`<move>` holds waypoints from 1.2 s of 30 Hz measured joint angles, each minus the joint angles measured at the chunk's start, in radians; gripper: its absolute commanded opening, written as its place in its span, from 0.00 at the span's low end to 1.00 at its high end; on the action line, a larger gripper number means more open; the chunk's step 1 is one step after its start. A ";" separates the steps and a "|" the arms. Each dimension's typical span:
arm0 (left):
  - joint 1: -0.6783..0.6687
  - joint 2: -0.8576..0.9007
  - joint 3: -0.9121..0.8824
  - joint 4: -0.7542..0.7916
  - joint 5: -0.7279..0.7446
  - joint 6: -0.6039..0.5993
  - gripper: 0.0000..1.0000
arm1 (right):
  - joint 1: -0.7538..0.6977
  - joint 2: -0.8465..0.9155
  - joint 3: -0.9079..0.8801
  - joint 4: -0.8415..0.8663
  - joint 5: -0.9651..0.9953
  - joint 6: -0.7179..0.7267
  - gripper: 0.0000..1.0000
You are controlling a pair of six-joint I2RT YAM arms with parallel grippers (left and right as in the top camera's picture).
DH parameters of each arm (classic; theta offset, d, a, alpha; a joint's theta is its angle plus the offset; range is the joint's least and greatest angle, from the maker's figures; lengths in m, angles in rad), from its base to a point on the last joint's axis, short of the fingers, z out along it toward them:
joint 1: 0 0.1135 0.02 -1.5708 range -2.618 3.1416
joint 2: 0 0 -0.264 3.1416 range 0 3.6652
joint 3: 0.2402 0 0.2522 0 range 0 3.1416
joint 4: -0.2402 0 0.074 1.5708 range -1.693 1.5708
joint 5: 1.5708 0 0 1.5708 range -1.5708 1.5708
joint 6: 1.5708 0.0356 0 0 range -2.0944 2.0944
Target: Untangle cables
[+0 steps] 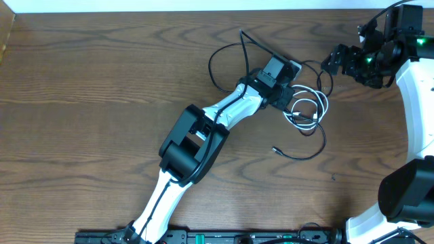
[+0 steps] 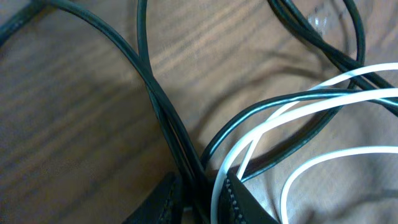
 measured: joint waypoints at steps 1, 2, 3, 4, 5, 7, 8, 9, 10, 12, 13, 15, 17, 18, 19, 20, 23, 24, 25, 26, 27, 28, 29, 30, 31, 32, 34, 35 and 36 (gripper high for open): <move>-0.003 -0.003 0.000 -0.018 -0.003 0.000 0.24 | 0.000 0.000 0.000 0.000 0.000 -0.002 0.99; -0.006 -0.005 0.000 -0.029 -0.003 0.000 0.23 | 0.000 0.000 0.000 0.000 0.000 -0.002 0.99; -0.011 -0.006 0.000 -0.039 -0.005 0.000 0.19 | 0.000 0.000 0.000 0.000 0.000 -0.003 0.99; -0.013 -0.006 0.000 -0.041 -0.007 0.000 0.12 | 0.000 0.000 0.000 0.000 0.000 -0.005 0.99; -0.016 -0.007 0.000 -0.045 -0.014 -0.003 0.08 | 0.000 0.000 0.000 0.000 0.000 -0.006 0.99; -0.020 -0.015 0.001 -0.069 -0.030 -0.014 0.08 | 0.002 0.000 0.000 -0.001 0.000 -0.010 0.99; -0.020 -0.024 0.001 -0.090 -0.042 -0.016 0.08 | 0.004 0.000 0.000 -0.002 0.000 -0.010 0.99; -0.019 -0.035 -0.001 -0.123 -0.054 -0.016 0.07 | 0.006 0.000 0.000 -0.003 0.000 -0.013 0.99; -0.018 -0.050 -0.006 -0.158 -0.066 -0.017 0.07 | 0.008 0.000 0.000 -0.003 -0.001 -0.014 0.99; -0.006 -0.092 -0.026 -0.224 -0.081 -0.019 0.07 | 0.012 0.000 0.000 -0.003 -0.002 -0.017 0.99; 0.005 -0.122 -0.035 -0.256 -0.085 -0.020 0.07 | 0.013 0.000 0.000 -0.003 -0.004 -0.018 0.99; 0.036 -0.203 -0.046 -0.313 -0.089 -0.022 0.07 | 0.017 0.000 0.000 0.001 -0.005 -0.018 0.99; 0.071 -0.305 -0.047 -0.348 -0.078 -0.023 0.07 | 0.026 0.000 0.000 0.006 -0.006 -0.018 0.99; 0.085 -0.351 -0.047 -0.359 -0.069 -0.023 0.07 | 0.032 0.000 0.000 0.010 -0.008 -0.018 0.99; 0.102 -0.414 -0.047 -0.372 -0.056 -0.023 0.07 | 0.040 0.000 0.000 0.015 -0.013 -0.022 0.99; 0.116 -0.475 -0.046 -0.389 -0.041 -0.023 0.07 | 0.050 0.000 0.000 0.023 -0.028 -0.033 0.99; 0.133 -0.622 -0.040 -0.443 0.005 -0.023 0.08 | 0.079 0.000 0.000 0.047 -0.119 -0.091 0.99; 0.135 -0.652 -0.038 -0.462 0.018 -0.023 0.07 | 0.086 0.000 0.000 0.053 -0.154 -0.112 0.99; 0.137 -0.674 -0.035 -0.476 0.029 -0.023 0.08 | 0.093 0.000 0.000 0.058 -0.195 -0.136 0.98; 0.138 -0.693 -0.034 -0.494 0.039 -0.023 0.07 | 0.099 0.000 0.000 0.063 -0.229 -0.154 0.98; 0.143 -0.704 -0.034 -0.513 0.048 -0.023 0.07 | 0.103 0.000 0.000 0.066 -0.267 -0.176 0.98; 0.150 -0.708 -0.034 -0.528 0.061 -0.023 0.07 | 0.109 0.000 0.000 0.068 -0.312 -0.200 0.98; 0.159 -0.708 -0.034 -0.540 0.072 -0.023 0.07 | 0.112 0.000 0.000 0.069 -0.350 -0.221 0.98; 0.171 -0.703 -0.034 -0.551 0.088 -0.023 0.08 | 0.116 0.000 0.000 0.070 -0.391 -0.243 0.98; 0.186 -0.696 -0.035 -0.561 0.107 -0.023 0.07 | 0.119 0.000 0.000 0.070 -0.429 -0.264 0.98; 0.198 -0.690 -0.035 -0.565 0.122 -0.023 0.07 | 0.120 0.000 0.000 0.070 -0.458 -0.281 0.98; 0.222 -0.681 -0.035 -0.566 0.148 -0.028 0.07 | 0.132 0.000 0.000 0.069 -0.499 -0.308 0.98; 0.238 -0.675 -0.035 -0.566 0.159 -0.036 0.07 | 0.139 0.000 0.000 0.069 -0.509 -0.315 0.98; 0.251 -0.672 -0.035 -0.565 0.166 -0.043 0.07 | 0.149 0.000 0.000 0.068 -0.516 -0.325 0.97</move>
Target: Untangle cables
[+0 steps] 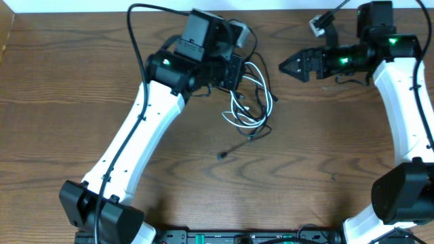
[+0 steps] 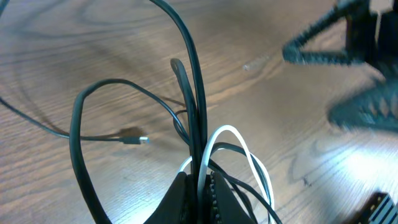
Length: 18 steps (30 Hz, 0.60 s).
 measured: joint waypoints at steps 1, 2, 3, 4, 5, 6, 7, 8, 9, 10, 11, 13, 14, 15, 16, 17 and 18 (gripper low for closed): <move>0.014 0.002 0.000 0.001 0.005 -0.010 0.07 | 0.015 0.000 0.000 -0.001 -0.004 -0.008 0.97; 0.026 0.002 0.000 0.002 0.011 -0.025 0.08 | 0.030 0.000 0.000 -0.004 0.002 -0.011 0.96; 0.035 0.002 0.000 0.005 0.016 -0.033 0.08 | 0.048 0.000 0.000 -0.005 0.013 -0.013 0.95; 0.046 0.002 0.000 0.012 0.031 -0.043 0.07 | 0.064 0.000 0.000 -0.005 0.023 -0.014 0.93; 0.053 0.002 0.000 0.021 0.044 -0.051 0.07 | 0.082 0.000 0.000 0.000 0.043 -0.010 0.93; 0.059 0.002 0.000 0.028 0.061 -0.058 0.07 | 0.106 0.000 -0.001 0.009 0.068 0.000 0.93; 0.062 0.002 0.000 0.032 0.075 -0.065 0.07 | 0.125 0.000 -0.002 0.021 0.103 0.021 0.93; 0.063 0.002 0.000 0.038 0.087 -0.074 0.07 | 0.147 0.000 -0.003 0.035 0.142 0.047 0.93; 0.062 0.002 0.000 0.047 0.101 -0.082 0.08 | 0.169 0.000 -0.006 0.052 0.182 0.076 0.93; 0.061 0.002 0.000 0.055 0.117 -0.089 0.07 | 0.189 0.001 -0.010 0.064 0.225 0.107 0.93; 0.061 0.002 0.000 0.058 0.132 -0.097 0.07 | 0.208 0.002 -0.016 0.078 0.271 0.142 0.93; 0.061 0.002 0.000 0.068 0.156 -0.107 0.07 | 0.248 0.013 -0.027 0.090 0.393 0.236 0.94; 0.061 0.002 0.000 0.076 0.168 -0.111 0.07 | 0.258 0.017 -0.031 0.091 0.435 0.266 0.95; 0.061 0.002 0.000 0.080 0.179 -0.114 0.07 | 0.268 0.029 -0.038 0.092 0.494 0.310 0.95; 0.062 0.002 0.000 0.084 0.187 -0.120 0.07 | 0.274 0.040 -0.043 0.092 0.535 0.342 0.95; 0.063 0.002 0.000 0.089 0.195 -0.127 0.07 | 0.276 0.056 -0.049 0.092 0.583 0.381 0.94; 0.064 0.002 0.000 0.094 0.201 -0.130 0.08 | 0.275 0.069 -0.053 0.092 0.615 0.406 0.94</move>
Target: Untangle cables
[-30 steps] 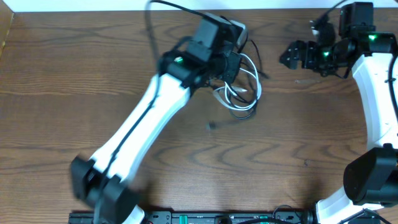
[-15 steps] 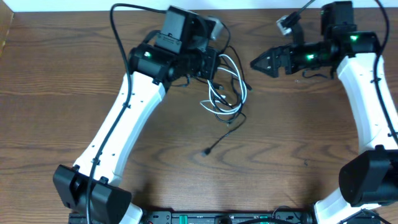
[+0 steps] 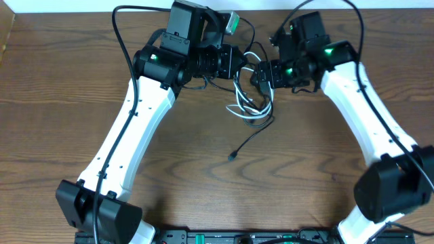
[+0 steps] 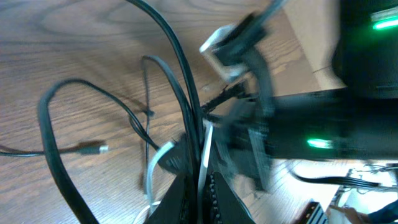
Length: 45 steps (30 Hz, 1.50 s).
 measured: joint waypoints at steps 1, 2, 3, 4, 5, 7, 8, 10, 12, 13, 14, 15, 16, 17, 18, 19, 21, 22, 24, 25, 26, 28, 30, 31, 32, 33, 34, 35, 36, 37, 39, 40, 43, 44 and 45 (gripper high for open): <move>0.003 0.000 0.000 0.002 0.006 -0.004 0.07 | -0.003 0.014 -0.003 0.000 0.030 0.025 0.94; 0.008 0.000 0.000 0.003 0.010 -0.005 0.07 | -0.007 0.027 -0.005 -0.001 0.050 0.043 0.94; 0.016 -0.002 0.000 0.004 0.013 -0.006 0.08 | -0.015 0.041 -0.006 -0.001 0.068 0.060 0.93; 0.025 -0.005 0.000 0.005 0.016 -0.007 0.08 | -0.026 0.053 -0.006 -0.001 0.079 0.074 0.93; 0.038 -0.010 0.000 0.005 0.019 -0.008 0.08 | -0.040 0.063 -0.007 -0.001 0.086 0.087 0.92; 0.068 -0.027 -0.004 0.005 0.026 -0.008 0.08 | -0.069 0.074 -0.007 -0.002 0.089 0.103 0.91; 0.084 -0.039 -0.004 0.006 0.027 -0.010 0.08 | -0.087 0.076 -0.008 -0.003 0.090 0.108 0.90; 0.126 -0.069 -0.004 0.014 0.026 -0.020 0.08 | -0.119 0.076 -0.008 -0.011 0.091 0.107 0.88; 0.183 -0.117 -0.004 0.019 0.024 -0.030 0.07 | -0.148 0.076 -0.008 -0.023 0.093 0.102 0.84; 0.214 -0.143 -0.004 0.021 0.023 -0.031 0.08 | -0.158 0.076 -0.008 -0.029 0.095 0.095 0.78; 0.238 -0.164 -0.004 0.021 0.023 -0.032 0.07 | -0.163 0.076 -0.009 -0.038 0.096 0.084 0.69; 0.262 -0.182 -0.004 0.021 0.023 -0.034 0.07 | -0.165 0.076 -0.009 -0.046 0.095 0.071 0.55; 0.289 -0.200 -0.004 0.020 0.023 -0.037 0.07 | -0.165 0.076 -0.010 -0.055 0.087 0.053 0.46; 0.311 -0.212 -0.004 0.017 0.023 -0.042 0.07 | -0.163 0.076 -0.010 -0.062 0.073 0.030 0.39; 0.326 -0.219 -0.003 0.008 0.022 -0.046 0.07 | -0.161 0.076 -0.010 -0.070 0.047 0.007 0.38; 0.340 -0.222 -0.003 -0.006 0.022 -0.051 0.07 | -0.157 0.076 -0.011 -0.076 0.018 -0.026 0.39; 0.349 -0.220 -0.003 -0.043 0.020 -0.056 0.08 | -0.147 0.076 -0.011 -0.080 -0.025 -0.068 0.47; 0.348 -0.214 -0.003 -0.062 0.019 -0.056 0.07 | -0.139 0.076 -0.012 -0.080 -0.042 -0.084 0.49; 0.342 -0.200 -0.003 -0.089 0.019 -0.050 0.07 | -0.125 0.076 -0.013 -0.080 -0.071 -0.111 0.52; 0.337 -0.192 -0.003 -0.102 0.019 -0.044 0.07 | -0.119 0.076 -0.013 -0.079 -0.079 -0.116 0.54; 0.334 -0.182 -0.003 -0.114 0.019 -0.040 0.07 | -0.116 0.076 -0.014 -0.079 -0.084 -0.115 0.54; 0.326 -0.163 -0.003 -0.140 0.019 -0.030 0.08 | -0.115 0.076 -0.014 -0.082 -0.077 -0.098 0.55; 0.320 -0.143 -0.003 -0.163 0.019 -0.026 0.07 | -0.115 0.076 -0.015 -0.092 -0.040 -0.063 0.56; 0.318 -0.134 -0.003 -0.173 0.019 -0.022 0.07 | -0.115 0.076 -0.018 -0.101 -0.009 -0.037 0.57; 0.317 -0.126 -0.003 -0.180 0.019 -0.020 0.07 | -0.115 0.076 -0.026 -0.104 0.020 -0.012 0.57; 0.315 -0.118 -0.004 -0.183 0.019 -0.015 0.07 | -0.115 0.076 -0.036 -0.103 0.040 0.006 0.57; 0.312 -0.111 -0.005 -0.184 0.019 -0.009 0.07 | -0.115 0.076 -0.050 -0.100 0.058 0.021 0.56; 0.309 -0.105 -0.007 -0.183 0.019 -0.005 0.07 | -0.115 0.076 -0.068 -0.096 0.072 0.032 0.56; 0.308 -0.103 -0.009 -0.184 0.019 -0.003 0.07 | -0.115 0.076 -0.082 -0.090 0.077 0.035 0.55; 0.302 -0.096 -0.014 -0.184 0.019 -0.001 0.08 | -0.115 0.076 -0.103 -0.077 0.077 0.034 0.55; 0.291 -0.087 -0.020 -0.184 0.019 0.001 0.07 | -0.115 0.076 -0.134 -0.063 0.071 0.031 0.53; 0.285 -0.080 -0.021 -0.183 0.019 0.002 0.08 | -0.115 0.076 -0.147 -0.058 0.070 0.031 0.53; 0.268 -0.063 -0.021 -0.182 0.019 0.005 0.07 | -0.115 0.076 -0.186 -0.038 0.074 0.030 0.50; 0.262 -0.057 -0.021 -0.182 0.019 0.005 0.07 | -0.115 0.076 -0.201 -0.021 0.074 0.030 0.45; 0.258 -0.053 -0.021 -0.181 0.019 0.005 0.07 | -0.115 0.076 -0.212 -0.004 0.074 0.026 0.40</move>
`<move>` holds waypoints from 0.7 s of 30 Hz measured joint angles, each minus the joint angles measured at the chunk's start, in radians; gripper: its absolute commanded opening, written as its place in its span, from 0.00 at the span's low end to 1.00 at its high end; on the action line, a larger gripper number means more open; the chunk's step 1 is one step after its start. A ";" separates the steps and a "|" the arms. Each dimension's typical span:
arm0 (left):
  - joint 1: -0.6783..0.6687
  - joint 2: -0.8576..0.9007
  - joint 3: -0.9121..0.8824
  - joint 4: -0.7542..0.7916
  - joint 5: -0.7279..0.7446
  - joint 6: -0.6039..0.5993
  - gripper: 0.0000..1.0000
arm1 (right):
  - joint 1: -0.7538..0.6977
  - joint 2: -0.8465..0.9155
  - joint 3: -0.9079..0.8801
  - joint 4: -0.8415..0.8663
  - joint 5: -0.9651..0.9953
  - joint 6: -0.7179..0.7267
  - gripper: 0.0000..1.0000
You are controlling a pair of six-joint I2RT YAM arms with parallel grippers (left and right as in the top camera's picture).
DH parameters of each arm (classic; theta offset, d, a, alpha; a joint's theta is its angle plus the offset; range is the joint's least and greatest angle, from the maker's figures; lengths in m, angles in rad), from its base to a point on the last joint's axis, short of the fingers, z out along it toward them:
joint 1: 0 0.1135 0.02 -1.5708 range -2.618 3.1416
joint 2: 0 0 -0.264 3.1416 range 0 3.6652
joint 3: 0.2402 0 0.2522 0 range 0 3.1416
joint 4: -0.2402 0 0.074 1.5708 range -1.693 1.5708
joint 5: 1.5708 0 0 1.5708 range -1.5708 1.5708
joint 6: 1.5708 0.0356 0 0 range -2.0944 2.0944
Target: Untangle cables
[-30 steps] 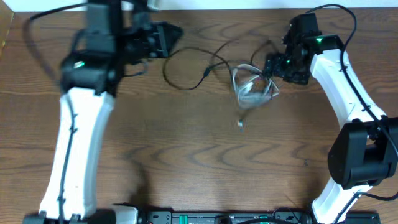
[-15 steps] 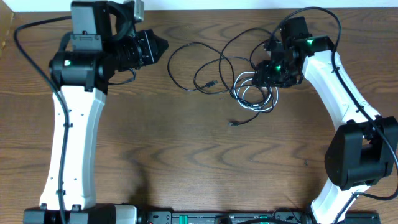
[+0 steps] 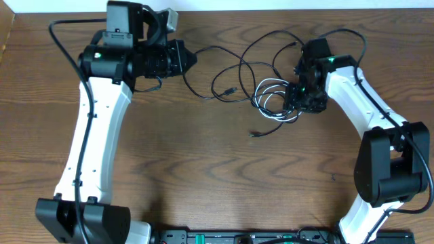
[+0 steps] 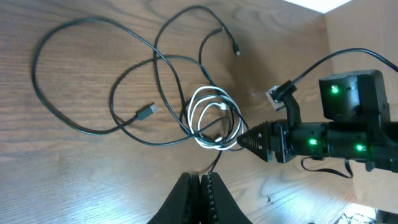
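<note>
A white cable (image 3: 272, 102) lies coiled right of centre, and its loops (image 4: 211, 118) show in the left wrist view. A long black cable (image 3: 230, 68) sprawls in wide loops (image 4: 93, 130) across the wood, with a plug end (image 3: 230, 89) in the middle. My left gripper (image 3: 194, 59) hangs high at the upper left. Its jaws (image 4: 200, 180) are shut on a strand of the black cable that runs toward the coil. My right gripper (image 3: 293, 100) is low at the coil's right edge, its tip (image 4: 244, 140) closed to a point on the white loops.
A second thin black lead ends in a small plug (image 3: 254, 134) below the coil. The table's far edge (image 3: 271, 9) meets a white wall. The right arm's own wiring (image 3: 346, 34) arcs above its wrist.
My left gripper has gone left, away from the right one. The black cable now lies spread out between them. The white coil sits a little lower and further right, at the right gripper.
First my left gripper was down in the tangle at the right, with the right gripper off to the far right. Then the left held the bundle up at top centre. The right gripper then joined it there. Now the two are apart and the cables lie spread.
</note>
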 measured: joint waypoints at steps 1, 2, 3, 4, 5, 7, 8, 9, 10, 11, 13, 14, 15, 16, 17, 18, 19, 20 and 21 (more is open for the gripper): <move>-0.005 0.004 0.000 0.001 0.000 0.000 0.07 | 0.000 0.000 -0.007 0.011 0.000 -0.003 0.34; -0.008 0.008 0.000 0.003 0.000 0.000 0.07 | 0.000 0.000 -0.011 0.023 -0.001 -0.003 0.30; -0.011 0.012 0.000 0.004 0.000 0.000 0.07 | 0.001 0.000 -0.013 0.037 -0.003 -0.006 0.27; -0.013 0.014 0.000 0.007 0.000 0.000 0.08 | 0.001 0.000 -0.013 0.057 -0.008 -0.016 0.24; -0.015 0.017 0.000 0.010 0.000 0.000 0.07 | 0.001 0.000 -0.013 0.077 -0.017 -0.021 0.24; -0.015 0.018 0.000 0.019 0.000 0.000 0.07 | 0.002 0.000 -0.013 0.095 -0.034 -0.029 0.25; -0.015 0.018 0.000 0.024 0.000 0.000 0.07 | 0.003 0.000 -0.013 0.104 -0.042 -0.035 0.25; -0.015 0.018 0.000 0.028 0.000 0.000 0.07 | 0.004 0.000 -0.013 0.107 -0.048 -0.045 0.26; -0.015 0.018 0.000 0.028 0.000 0.000 0.07 | 0.004 0.000 -0.013 0.109 -0.050 -0.052 0.26; -0.015 0.018 0.000 0.028 0.000 0.000 0.07 | 0.005 0.000 -0.013 0.110 -0.049 -0.058 0.26; -0.015 0.018 0.000 0.028 0.000 0.000 0.07 | 0.006 0.000 -0.014 0.111 -0.045 -0.069 0.25; -0.015 0.018 0.000 0.028 0.000 0.000 0.08 | 0.006 0.001 -0.016 0.112 -0.044 -0.073 0.24; -0.015 0.018 0.000 0.028 0.000 0.000 0.07 | 0.006 0.001 -0.021 0.116 -0.040 -0.075 0.25; -0.015 0.018 0.000 0.027 0.000 0.000 0.07 | 0.006 0.001 -0.026 0.120 -0.039 -0.077 0.24; -0.015 0.018 0.000 0.026 0.000 0.000 0.07 | 0.006 0.003 -0.032 0.124 -0.037 -0.080 0.25; -0.015 0.018 0.000 0.024 0.000 0.000 0.07 | 0.006 0.006 -0.037 0.128 -0.035 -0.080 0.25; -0.015 0.018 0.000 0.022 0.000 0.000 0.07 | 0.006 0.011 -0.041 0.133 -0.034 -0.081 0.25; -0.015 0.018 0.000 0.019 0.000 0.000 0.07 | 0.006 0.016 -0.046 0.142 -0.031 -0.081 0.25; -0.015 0.018 0.000 0.019 0.000 0.000 0.07 | 0.006 0.022 -0.054 0.153 -0.028 -0.082 0.25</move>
